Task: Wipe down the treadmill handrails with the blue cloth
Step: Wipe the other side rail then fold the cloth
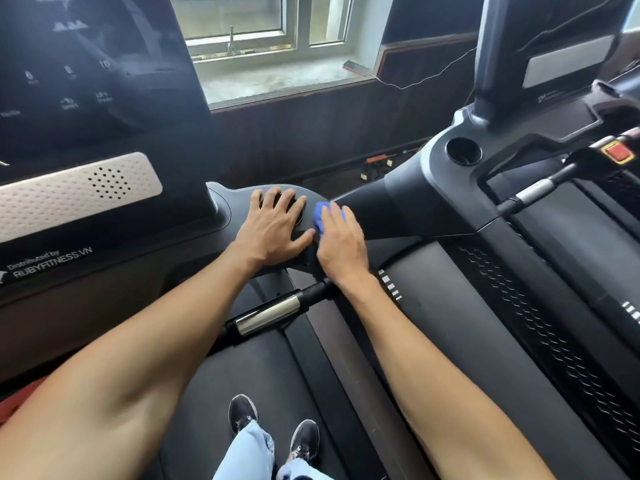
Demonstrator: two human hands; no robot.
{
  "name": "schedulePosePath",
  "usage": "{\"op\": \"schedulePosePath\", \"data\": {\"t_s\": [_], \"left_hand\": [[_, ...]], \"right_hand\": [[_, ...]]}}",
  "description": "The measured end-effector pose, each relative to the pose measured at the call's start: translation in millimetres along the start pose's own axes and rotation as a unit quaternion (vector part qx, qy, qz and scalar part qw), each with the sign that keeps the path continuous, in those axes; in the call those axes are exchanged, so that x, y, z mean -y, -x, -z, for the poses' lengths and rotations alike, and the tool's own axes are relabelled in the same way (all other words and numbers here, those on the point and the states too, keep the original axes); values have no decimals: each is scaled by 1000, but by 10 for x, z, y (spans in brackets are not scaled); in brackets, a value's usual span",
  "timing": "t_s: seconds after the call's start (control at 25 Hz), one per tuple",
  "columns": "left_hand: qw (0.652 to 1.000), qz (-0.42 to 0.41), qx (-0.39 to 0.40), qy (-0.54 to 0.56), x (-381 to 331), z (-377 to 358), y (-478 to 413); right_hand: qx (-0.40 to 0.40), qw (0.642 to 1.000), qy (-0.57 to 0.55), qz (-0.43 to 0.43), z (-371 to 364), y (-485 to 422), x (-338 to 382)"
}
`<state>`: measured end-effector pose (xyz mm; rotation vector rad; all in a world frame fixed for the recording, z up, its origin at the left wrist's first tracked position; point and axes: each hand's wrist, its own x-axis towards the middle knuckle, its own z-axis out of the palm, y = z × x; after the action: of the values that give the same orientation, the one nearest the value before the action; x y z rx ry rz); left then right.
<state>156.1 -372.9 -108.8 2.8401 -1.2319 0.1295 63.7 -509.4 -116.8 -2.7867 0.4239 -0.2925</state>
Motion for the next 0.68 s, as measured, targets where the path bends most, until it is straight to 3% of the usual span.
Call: {"op": "schedulePosePath", "data": {"t_s": [0.12,0.24,0.36,0.52,0.68], "left_hand": [[1000,12,-19,15,1,28,-2],[1000,18,-19,12,-10,28,1],[1000,18,-11,6,-27,-15,14],[1000,19,-12,4,-4,-37,-5],[1000,10,-24,14,-13,-74,-7]], "right_hand": [[45,999,-10,8,-51,-223,157],[-23,999,36,-23,7,279,-4],[-23,995,61,-78,36,442,69],[0,996,56,-76,97,-18,203],[-58,991,75,-94,125,623,-4]]}}
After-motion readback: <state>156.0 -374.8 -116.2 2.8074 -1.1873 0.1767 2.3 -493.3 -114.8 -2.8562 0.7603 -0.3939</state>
